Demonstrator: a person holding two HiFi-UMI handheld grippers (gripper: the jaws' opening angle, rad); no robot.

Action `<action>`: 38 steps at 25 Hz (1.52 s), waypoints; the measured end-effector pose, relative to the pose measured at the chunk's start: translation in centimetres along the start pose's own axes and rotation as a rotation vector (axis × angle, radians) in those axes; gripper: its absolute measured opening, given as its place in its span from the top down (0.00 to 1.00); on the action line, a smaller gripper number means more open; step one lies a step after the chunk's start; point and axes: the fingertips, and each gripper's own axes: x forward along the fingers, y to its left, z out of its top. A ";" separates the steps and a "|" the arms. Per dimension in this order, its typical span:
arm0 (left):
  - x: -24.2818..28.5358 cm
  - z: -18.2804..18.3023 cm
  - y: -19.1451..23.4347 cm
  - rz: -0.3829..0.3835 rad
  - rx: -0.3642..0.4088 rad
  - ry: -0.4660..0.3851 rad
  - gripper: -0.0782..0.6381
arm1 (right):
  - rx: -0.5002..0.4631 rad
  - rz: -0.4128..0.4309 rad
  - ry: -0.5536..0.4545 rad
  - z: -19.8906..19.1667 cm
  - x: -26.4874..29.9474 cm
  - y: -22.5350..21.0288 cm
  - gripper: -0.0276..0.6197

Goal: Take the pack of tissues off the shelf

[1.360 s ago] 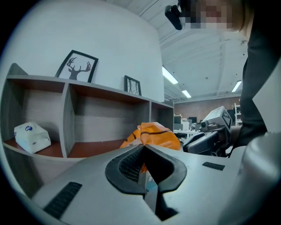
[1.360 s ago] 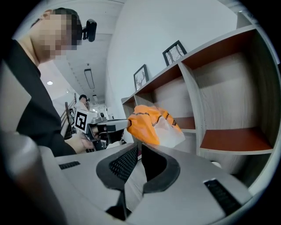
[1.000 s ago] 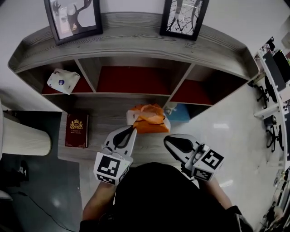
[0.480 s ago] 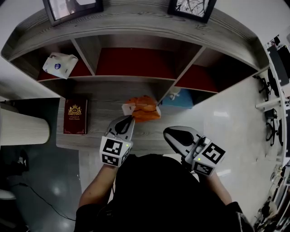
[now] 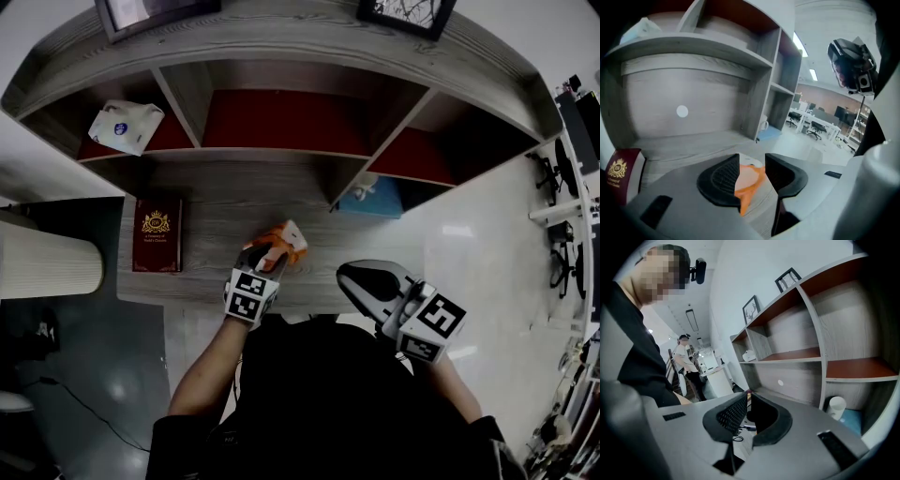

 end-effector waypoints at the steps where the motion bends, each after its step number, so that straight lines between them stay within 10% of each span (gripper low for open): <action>1: 0.0 -0.3 -0.1 -0.006 -0.009 0.007 0.66 | 0.009 -0.009 0.003 -0.1 -0.1 -0.1 0.93; 17: -6.4 4.9 -0.8 -0.047 -0.072 -0.143 0.65 | 0.060 -0.002 -0.021 0.2 3.6 0.9 0.93; 22: -8.8 5.2 1.0 -0.044 -0.100 -0.148 0.81 | 0.045 -0.023 -0.049 1.0 6.2 1.0 0.93; 38: -16.0 11.0 1.0 0.142 -0.066 -0.248 0.87 | -0.001 0.036 -0.149 2.7 5.4 0.7 0.93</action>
